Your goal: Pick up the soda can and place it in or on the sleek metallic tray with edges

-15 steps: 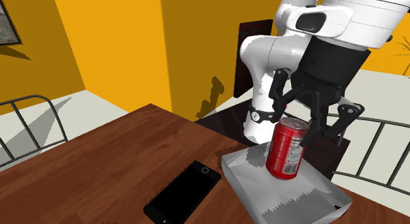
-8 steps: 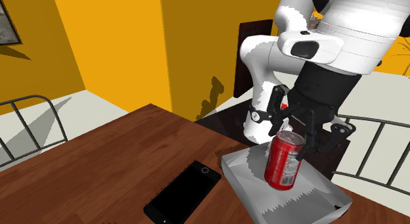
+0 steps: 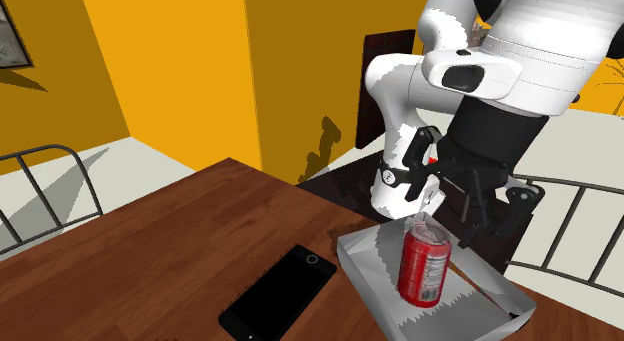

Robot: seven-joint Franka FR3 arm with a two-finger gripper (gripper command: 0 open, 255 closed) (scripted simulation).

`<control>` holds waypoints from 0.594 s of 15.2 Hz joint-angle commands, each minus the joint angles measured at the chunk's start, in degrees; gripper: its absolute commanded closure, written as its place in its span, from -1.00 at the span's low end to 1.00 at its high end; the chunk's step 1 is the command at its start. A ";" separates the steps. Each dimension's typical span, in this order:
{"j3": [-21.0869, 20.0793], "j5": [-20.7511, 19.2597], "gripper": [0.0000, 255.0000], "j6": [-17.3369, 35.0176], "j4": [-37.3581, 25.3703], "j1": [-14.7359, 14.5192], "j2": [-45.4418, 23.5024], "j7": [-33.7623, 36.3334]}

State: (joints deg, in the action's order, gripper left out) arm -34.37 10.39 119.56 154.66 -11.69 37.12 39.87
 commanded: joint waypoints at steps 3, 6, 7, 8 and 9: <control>0.00 0.00 -1.00 0.00 0.00 0.00 0.00 0.00; 1.00 -0.20 -1.00 -4.53 -2.91 -0.37 1.68 -0.20; 1.44 -0.35 -1.00 -6.70 -4.46 -0.48 2.33 -0.25; 1.77 -0.48 -1.00 -8.38 -5.72 -0.54 2.76 -0.28; 1.77 -0.48 -1.00 -8.38 -5.72 -0.54 2.76 -0.28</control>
State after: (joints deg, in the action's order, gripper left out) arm -32.72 10.00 112.36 149.88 -12.22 39.72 39.50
